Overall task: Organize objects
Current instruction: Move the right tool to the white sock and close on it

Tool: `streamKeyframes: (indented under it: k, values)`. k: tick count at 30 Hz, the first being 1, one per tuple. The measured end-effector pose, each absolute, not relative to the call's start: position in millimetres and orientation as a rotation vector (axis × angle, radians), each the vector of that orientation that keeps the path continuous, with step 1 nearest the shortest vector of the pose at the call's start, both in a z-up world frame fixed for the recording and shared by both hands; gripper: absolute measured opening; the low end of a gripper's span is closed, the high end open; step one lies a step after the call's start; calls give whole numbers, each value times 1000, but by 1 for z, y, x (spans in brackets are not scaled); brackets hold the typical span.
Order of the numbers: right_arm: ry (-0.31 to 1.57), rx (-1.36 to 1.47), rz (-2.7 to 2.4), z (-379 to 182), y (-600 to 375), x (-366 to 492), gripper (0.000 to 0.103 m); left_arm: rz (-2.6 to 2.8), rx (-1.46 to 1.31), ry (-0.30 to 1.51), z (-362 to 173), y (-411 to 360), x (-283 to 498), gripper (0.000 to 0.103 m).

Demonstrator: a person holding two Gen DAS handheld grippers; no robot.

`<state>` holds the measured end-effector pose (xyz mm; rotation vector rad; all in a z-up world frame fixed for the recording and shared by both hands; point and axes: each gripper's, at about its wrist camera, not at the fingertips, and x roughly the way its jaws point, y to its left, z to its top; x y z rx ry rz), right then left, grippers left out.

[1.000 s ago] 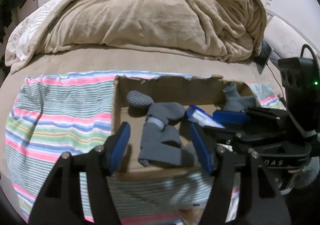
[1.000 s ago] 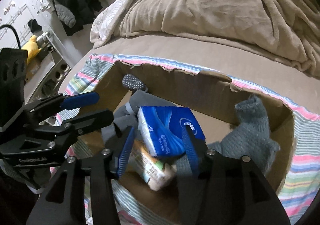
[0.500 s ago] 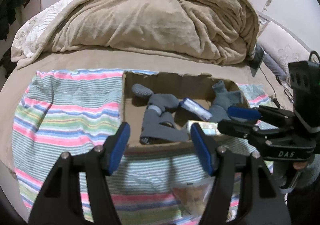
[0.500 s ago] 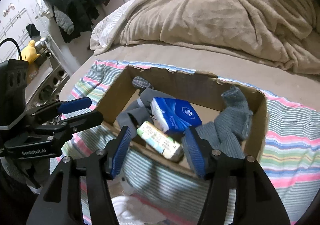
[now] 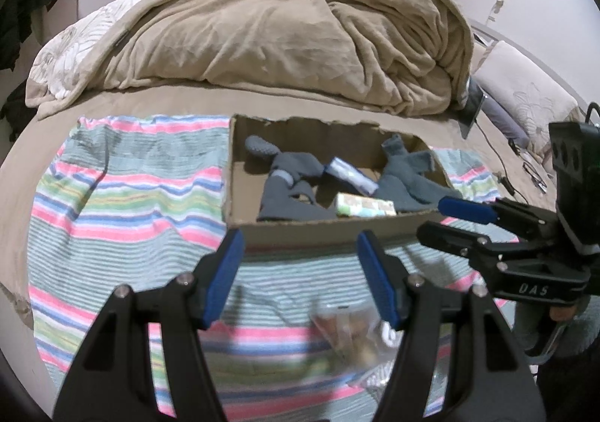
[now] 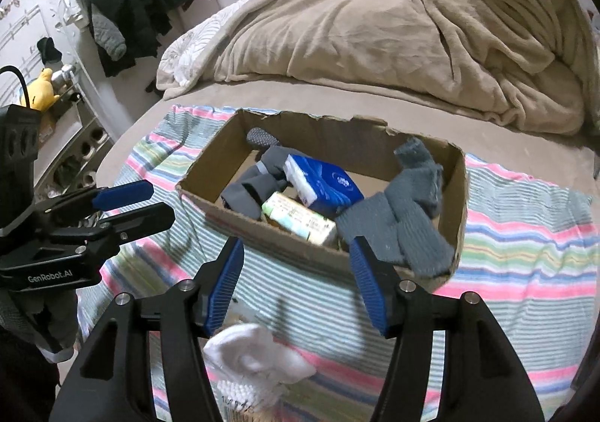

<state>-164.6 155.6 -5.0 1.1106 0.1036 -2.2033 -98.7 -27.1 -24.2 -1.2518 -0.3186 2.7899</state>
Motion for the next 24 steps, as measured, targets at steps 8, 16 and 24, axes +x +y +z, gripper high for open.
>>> streamKeyframes:
  k: [8,16,24]
  values:
    - [117,1125,-2210,-8,161,-144,63,2774,-1276,-336,-32,-26,-78,65]
    - [113,1149,-2199,-17,166,-129,63,2769,-1305,-344,-40,-27,-63,65]
    - [115,1178,-2170,-29,166,-116,63,2749,-1342,-349,-50,-23,-56,65]
